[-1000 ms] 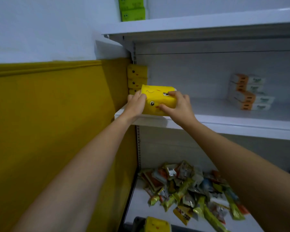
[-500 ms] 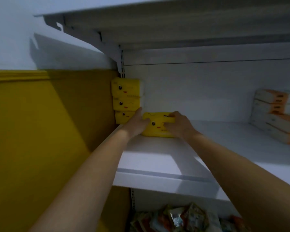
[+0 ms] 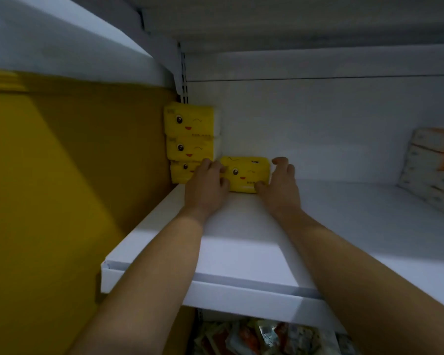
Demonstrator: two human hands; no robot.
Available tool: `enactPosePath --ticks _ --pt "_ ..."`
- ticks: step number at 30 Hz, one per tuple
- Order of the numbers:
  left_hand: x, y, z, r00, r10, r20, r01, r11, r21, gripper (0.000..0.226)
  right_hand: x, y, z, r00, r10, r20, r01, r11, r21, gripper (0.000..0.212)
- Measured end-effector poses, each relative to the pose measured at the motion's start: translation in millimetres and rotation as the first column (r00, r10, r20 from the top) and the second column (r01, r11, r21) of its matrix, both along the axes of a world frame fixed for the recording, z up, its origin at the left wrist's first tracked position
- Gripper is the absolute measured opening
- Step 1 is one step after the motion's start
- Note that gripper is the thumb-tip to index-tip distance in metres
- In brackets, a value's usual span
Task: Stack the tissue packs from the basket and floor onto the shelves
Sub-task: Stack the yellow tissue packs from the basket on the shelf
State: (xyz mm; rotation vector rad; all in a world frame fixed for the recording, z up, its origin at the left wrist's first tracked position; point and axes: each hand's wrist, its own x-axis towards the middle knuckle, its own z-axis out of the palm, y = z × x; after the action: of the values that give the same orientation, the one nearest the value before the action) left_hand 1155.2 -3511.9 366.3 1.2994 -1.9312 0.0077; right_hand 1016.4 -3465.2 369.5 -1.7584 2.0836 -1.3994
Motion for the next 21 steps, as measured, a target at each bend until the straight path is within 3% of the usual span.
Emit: enactPosePath --ticks 3,9,12,15,18,21 --pt "0 -2 -1 0.996 0.021 0.084 -0.023 0.999 0.030 0.036 2 -2 -2 0.998 0.035 -0.048 -0.034 0.999 0.008 0.048" --pt "0 1 -1 0.988 0.071 0.140 -0.079 0.995 0.056 0.028 4 1 -2 0.988 0.072 -0.139 -0.054 0.990 0.130 0.069" --pt "4 12 4 0.991 0.032 0.130 -0.037 0.999 0.035 0.033 8 17 5 0.947 0.036 -0.318 -0.005 0.995 0.097 0.064" --pt "10 32 16 0.975 -0.057 0.213 0.032 0.992 0.119 0.044 12 41 13 0.894 0.150 -0.423 -0.096 0.985 0.147 0.056" --pt "18 63 28 0.951 -0.091 0.295 0.022 0.973 0.229 0.046 17 80 20 0.862 0.228 -0.452 -0.141 0.966 0.218 0.053" --pt "29 112 29 0.959 -0.105 0.263 0.041 0.971 0.235 0.043 25 133 19 0.859 0.239 -0.452 -0.160 0.965 0.206 0.051"
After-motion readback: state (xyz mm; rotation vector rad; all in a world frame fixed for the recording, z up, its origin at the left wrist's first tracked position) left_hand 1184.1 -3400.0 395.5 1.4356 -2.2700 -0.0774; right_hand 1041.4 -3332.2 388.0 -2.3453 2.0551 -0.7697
